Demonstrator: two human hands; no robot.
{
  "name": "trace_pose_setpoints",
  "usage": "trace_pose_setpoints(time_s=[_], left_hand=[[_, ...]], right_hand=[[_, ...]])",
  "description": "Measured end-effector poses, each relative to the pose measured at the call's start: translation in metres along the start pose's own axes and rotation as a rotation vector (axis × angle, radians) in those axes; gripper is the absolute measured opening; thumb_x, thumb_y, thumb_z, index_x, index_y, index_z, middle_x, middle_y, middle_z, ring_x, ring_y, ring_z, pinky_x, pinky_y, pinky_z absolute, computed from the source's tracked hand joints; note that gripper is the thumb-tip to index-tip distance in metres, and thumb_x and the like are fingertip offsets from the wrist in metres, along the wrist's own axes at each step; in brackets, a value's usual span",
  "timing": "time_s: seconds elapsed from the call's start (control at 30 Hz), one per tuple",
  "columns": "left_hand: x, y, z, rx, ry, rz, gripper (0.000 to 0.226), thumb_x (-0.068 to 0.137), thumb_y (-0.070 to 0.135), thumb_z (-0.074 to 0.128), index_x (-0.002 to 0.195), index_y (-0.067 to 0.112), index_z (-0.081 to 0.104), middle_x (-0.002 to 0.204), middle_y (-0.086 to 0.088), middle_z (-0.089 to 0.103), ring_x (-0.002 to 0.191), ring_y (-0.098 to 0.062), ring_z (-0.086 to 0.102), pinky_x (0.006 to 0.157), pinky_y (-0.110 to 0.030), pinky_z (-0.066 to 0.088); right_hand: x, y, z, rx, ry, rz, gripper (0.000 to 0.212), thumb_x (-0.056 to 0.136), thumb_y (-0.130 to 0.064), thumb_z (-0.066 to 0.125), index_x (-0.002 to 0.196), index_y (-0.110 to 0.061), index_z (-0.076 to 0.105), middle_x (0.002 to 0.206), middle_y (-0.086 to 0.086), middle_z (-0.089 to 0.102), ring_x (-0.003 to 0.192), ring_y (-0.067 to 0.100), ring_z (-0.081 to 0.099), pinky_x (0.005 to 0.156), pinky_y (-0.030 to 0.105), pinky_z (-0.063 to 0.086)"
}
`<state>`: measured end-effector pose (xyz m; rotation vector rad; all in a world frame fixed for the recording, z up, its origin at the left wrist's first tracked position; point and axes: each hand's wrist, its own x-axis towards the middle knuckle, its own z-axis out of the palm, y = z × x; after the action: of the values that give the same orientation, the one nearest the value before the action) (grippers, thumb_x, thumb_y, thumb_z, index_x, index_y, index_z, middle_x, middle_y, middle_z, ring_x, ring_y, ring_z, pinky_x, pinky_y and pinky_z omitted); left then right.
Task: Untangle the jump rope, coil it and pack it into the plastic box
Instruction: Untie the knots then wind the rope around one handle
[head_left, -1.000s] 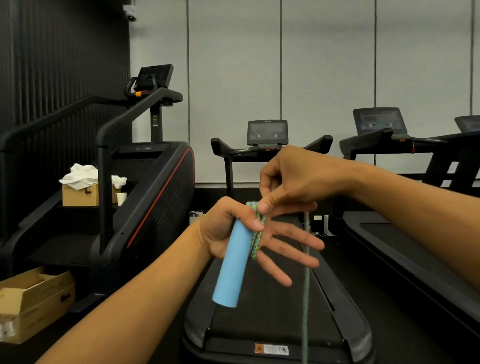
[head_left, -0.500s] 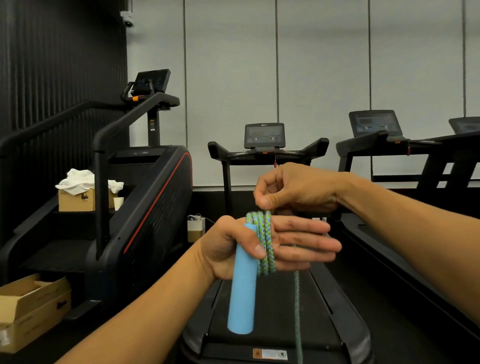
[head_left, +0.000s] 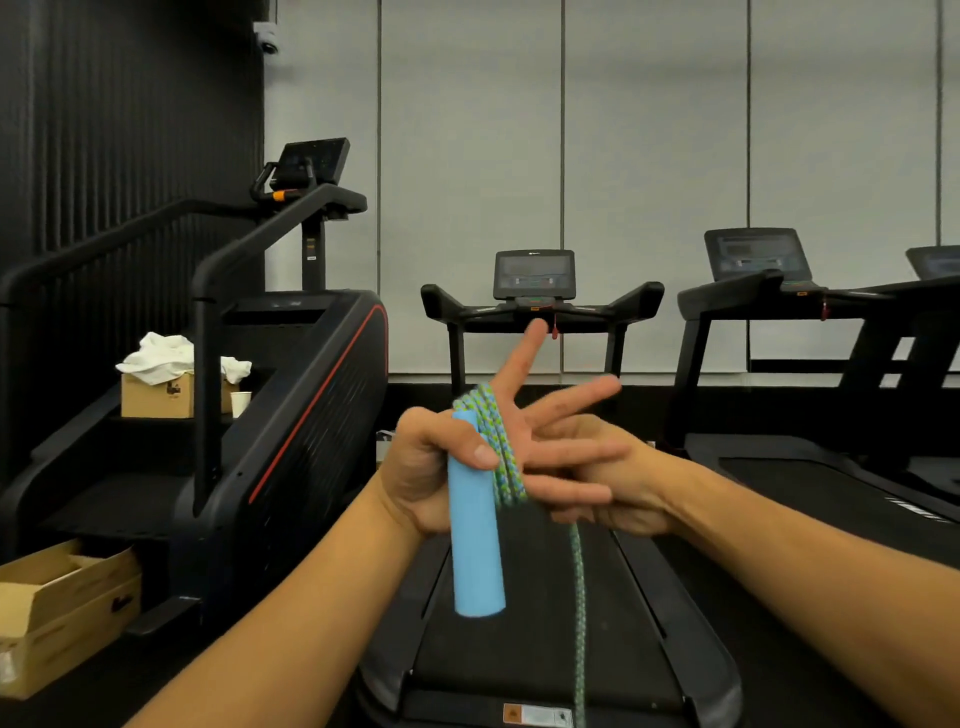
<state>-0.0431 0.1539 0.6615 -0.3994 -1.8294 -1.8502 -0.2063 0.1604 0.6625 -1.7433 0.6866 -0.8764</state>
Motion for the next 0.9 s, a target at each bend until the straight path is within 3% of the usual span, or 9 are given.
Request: trace_pose_setpoints(time_s=[0.13, 0.23, 0.3, 0.4, 0.47, 0.53, 0.63, 0.73, 0.9], left_hand=[[0.001, 0.016, -0.021, -0.001, 0.093, 0.062, 0.104, 0.068, -0.007, 0.045, 0.158, 0.033, 0.014, 0.162, -0.031, 0.007, 0.148, -0.052, 0.011, 0.119, -0.061, 0.022], [-0.003, 0.023, -0.024, 0.048, 0.214, 0.046, 0.100, 0.066, -0.002, 0.048, 0.159, 0.018, 0.017, 0.161, -0.032, 0.013, 0.151, -0.044, 0.011, 0.125, -0.052, 0.004], [-0.006, 0.027, -0.030, 0.120, 0.272, 0.028, 0.102, 0.062, 0.003, 0.057, 0.157, 0.009, 0.022, 0.161, -0.027, 0.023, 0.151, -0.040, 0.020, 0.125, -0.052, 0.005], [-0.004, 0.028, -0.037, 0.147, 0.288, -0.085, 0.096, 0.061, 0.004, 0.060, 0.151, -0.006, 0.028, 0.148, -0.029, 0.043, 0.137, -0.040, 0.043, 0.120, -0.050, 0.027], [0.000, 0.026, -0.031, 0.219, 0.239, -0.196, 0.072, 0.062, 0.005, 0.062, 0.131, -0.010, 0.049, 0.116, -0.026, 0.061, 0.112, -0.041, 0.054, 0.109, -0.048, 0.037], [0.002, 0.025, -0.026, 0.281, 0.220, -0.294, 0.046, 0.061, 0.003, 0.065, 0.106, -0.003, 0.061, 0.109, -0.023, 0.061, 0.112, -0.045, 0.052, 0.113, -0.056, 0.031], [0.003, 0.028, -0.021, 0.273, 0.211, -0.371, 0.065, 0.063, -0.005, 0.066, 0.126, -0.006, 0.052, 0.143, -0.038, 0.037, 0.137, -0.057, 0.030, 0.118, -0.064, 0.020], [0.005, 0.027, -0.014, 0.261, 0.135, -0.428, 0.087, 0.072, -0.005, 0.063, 0.151, -0.005, 0.025, 0.153, -0.039, 0.018, 0.142, -0.059, 0.019, 0.112, -0.069, 0.025], [0.003, 0.021, -0.017, 0.173, 0.027, -0.439, 0.090, 0.078, -0.003, 0.063, 0.157, 0.018, 0.025, 0.148, -0.028, 0.040, 0.130, -0.049, 0.049, 0.106, -0.068, 0.034]], right_hand=[[-0.003, 0.003, -0.003, -0.079, -0.020, 0.020, 0.018, 0.098, -0.016, 0.055, 0.087, -0.006, 0.065, 0.070, 0.013, 0.059, 0.047, 0.013, 0.041, 0.044, 0.025, 0.033], [-0.006, -0.004, -0.007, -0.155, -0.078, 0.039, 0.016, 0.097, -0.014, 0.057, 0.097, -0.005, 0.070, 0.075, 0.014, 0.061, 0.046, 0.012, 0.045, 0.044, 0.024, 0.038], [-0.009, -0.012, -0.008, -0.272, -0.071, 0.053, 0.018, 0.096, -0.012, 0.059, 0.108, -0.002, 0.069, 0.073, 0.011, 0.063, 0.047, 0.011, 0.046, 0.044, 0.023, 0.040], [-0.012, -0.034, -0.008, -0.458, -0.031, 0.022, 0.016, 0.092, -0.011, 0.064, 0.096, 0.003, 0.070, 0.068, 0.008, 0.063, 0.045, 0.009, 0.047, 0.044, 0.022, 0.040], [-0.013, -0.052, -0.006, -0.582, 0.020, 0.005, 0.018, 0.092, -0.015, 0.065, 0.082, 0.000, 0.070, 0.065, 0.011, 0.060, 0.045, 0.010, 0.045, 0.044, 0.021, 0.039], [-0.011, -0.067, -0.005, -0.671, 0.029, -0.008, 0.024, 0.091, -0.019, 0.066, 0.074, -0.003, 0.066, 0.060, 0.012, 0.053, 0.044, 0.012, 0.041, 0.042, 0.020, 0.037], [-0.007, -0.083, -0.006, -0.824, 0.065, -0.042, 0.030, 0.087, -0.031, 0.072, 0.067, -0.009, 0.066, 0.047, -0.005, 0.050, 0.042, 0.008, 0.041, 0.043, 0.020, 0.036], [-0.002, -0.092, -0.010, -0.973, 0.108, -0.139, 0.035, 0.077, -0.040, 0.079, 0.074, -0.006, 0.070, 0.050, -0.005, 0.055, 0.047, 0.006, 0.046, 0.047, 0.018, 0.039], [0.004, -0.095, -0.017, -0.964, 0.134, -0.267, 0.026, 0.074, -0.035, 0.083, 0.076, -0.014, 0.068, 0.053, -0.010, 0.058, 0.050, 0.001, 0.049, 0.048, 0.014, 0.039]])
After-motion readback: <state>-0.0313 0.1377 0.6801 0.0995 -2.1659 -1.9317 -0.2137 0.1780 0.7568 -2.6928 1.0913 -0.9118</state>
